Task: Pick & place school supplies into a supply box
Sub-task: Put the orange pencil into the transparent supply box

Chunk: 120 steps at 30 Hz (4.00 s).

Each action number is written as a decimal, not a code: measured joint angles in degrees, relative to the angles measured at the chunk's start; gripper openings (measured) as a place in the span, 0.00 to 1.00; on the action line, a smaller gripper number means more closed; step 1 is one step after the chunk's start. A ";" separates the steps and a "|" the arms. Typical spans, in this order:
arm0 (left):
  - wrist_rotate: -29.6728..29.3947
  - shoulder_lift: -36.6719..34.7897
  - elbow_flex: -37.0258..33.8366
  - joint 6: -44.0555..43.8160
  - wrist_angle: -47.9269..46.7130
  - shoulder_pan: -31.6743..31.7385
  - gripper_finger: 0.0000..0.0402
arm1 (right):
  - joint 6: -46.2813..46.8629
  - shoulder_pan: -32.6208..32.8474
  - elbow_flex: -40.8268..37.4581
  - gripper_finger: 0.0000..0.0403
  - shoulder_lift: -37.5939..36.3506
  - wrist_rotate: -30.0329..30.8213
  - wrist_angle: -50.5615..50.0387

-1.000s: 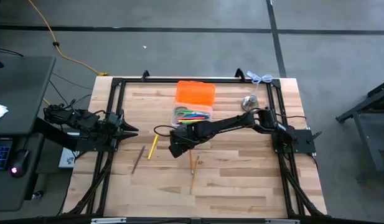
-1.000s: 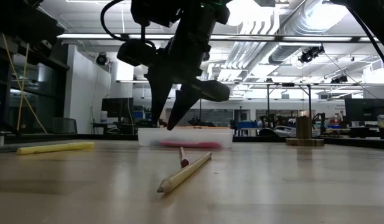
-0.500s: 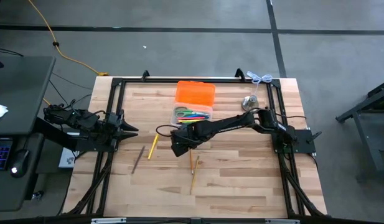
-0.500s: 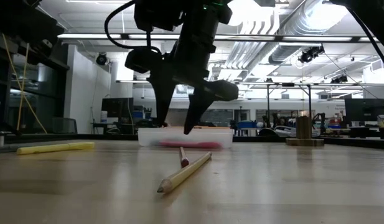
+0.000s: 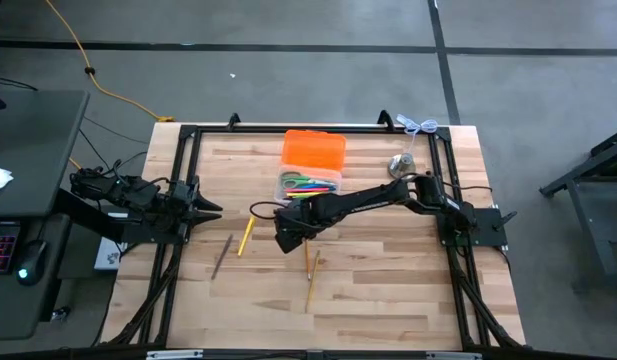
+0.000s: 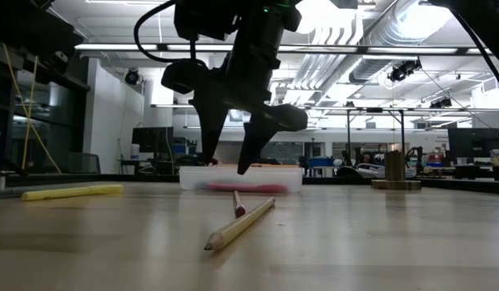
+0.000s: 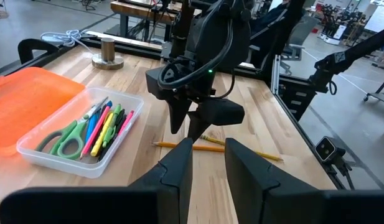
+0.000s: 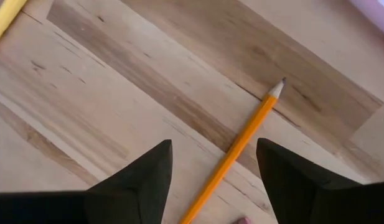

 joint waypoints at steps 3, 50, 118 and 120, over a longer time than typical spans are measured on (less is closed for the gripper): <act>-0.01 0.00 0.00 0.00 0.02 -0.01 0.30 | 1.40 0.01 0.00 0.53 0.00 0.38 -0.59; -0.71 0.02 0.00 -0.25 0.05 0.00 0.30 | 9.60 1.70 -0.04 0.03 7.45 5.55 -0.45; -0.54 0.50 0.02 -1.64 -0.38 -0.01 0.30 | -13.26 -7.39 0.02 0.00 -17.91 -21.18 28.48; -0.52 0.50 0.02 -1.62 -0.43 -0.01 0.30 | -14.37 -7.80 0.02 0.00 -19.10 -24.24 30.35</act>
